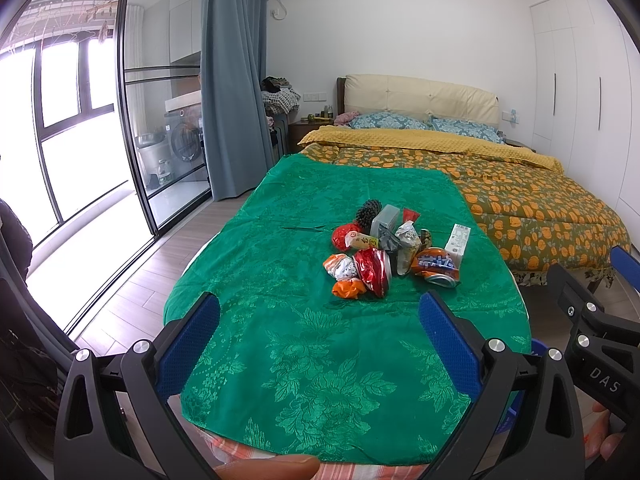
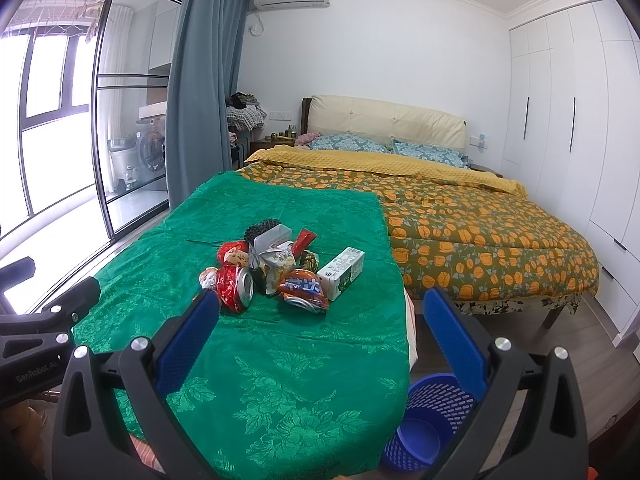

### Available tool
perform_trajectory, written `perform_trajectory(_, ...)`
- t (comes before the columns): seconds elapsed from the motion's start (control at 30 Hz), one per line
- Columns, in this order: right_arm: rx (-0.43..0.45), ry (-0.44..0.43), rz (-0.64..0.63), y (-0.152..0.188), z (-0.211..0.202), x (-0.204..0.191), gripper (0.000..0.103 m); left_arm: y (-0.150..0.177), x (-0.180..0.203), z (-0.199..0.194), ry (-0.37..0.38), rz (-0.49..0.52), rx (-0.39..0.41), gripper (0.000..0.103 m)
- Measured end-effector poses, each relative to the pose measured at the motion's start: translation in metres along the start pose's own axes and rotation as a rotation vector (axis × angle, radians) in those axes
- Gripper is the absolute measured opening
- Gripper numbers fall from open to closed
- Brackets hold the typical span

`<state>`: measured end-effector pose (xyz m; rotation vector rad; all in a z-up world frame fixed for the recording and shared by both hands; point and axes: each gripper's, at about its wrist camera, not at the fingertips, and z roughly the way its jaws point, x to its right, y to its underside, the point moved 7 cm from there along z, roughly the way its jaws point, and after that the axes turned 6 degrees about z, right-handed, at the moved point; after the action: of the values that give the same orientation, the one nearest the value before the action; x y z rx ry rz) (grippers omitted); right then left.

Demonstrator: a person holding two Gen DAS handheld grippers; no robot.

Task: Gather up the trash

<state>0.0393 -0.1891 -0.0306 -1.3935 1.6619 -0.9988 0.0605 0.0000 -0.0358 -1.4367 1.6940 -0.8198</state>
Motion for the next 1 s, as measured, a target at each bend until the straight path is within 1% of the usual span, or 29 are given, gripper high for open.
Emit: perform_trajectory(1.0, -0.002, 0.002, 0.004, 0.0012, 0.0009, 0.0053, 0.098, -0.0046, -0.0068, -0.0058, -0.002, 0.0, -0.001, 0.099)
